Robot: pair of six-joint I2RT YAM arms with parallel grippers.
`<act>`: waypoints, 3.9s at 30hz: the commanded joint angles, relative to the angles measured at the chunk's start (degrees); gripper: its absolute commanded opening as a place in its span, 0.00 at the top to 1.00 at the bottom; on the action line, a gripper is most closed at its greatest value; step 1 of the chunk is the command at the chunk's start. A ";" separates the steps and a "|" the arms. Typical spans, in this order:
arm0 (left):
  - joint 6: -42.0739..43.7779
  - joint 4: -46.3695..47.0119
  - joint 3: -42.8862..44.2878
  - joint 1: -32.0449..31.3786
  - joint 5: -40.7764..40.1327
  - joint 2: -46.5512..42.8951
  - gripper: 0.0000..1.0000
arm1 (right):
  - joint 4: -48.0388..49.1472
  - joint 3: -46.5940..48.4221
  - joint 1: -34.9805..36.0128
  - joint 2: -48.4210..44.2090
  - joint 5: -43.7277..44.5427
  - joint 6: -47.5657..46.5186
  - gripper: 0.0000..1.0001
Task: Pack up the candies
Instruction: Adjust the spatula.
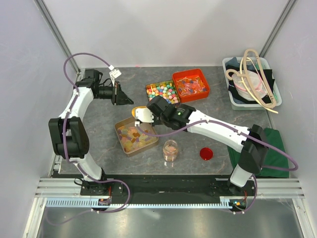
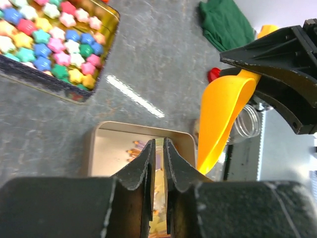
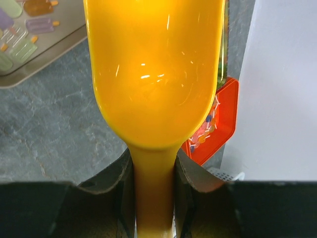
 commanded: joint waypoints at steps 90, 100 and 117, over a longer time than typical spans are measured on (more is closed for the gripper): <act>40.24 -42.09 10.86 -4.68 12.49 9.39 0.98 | 3.11 8.94 -10.70 5.11 -29.39 16.11 0.81; 40.41 -42.09 10.68 -4.68 12.66 9.56 0.98 | 2.75 12.46 -8.94 7.13 -29.74 16.99 0.60; 40.59 -42.09 10.33 -4.77 12.84 9.57 0.98 | 3.02 15.89 -5.86 11.35 -25.44 17.52 1.00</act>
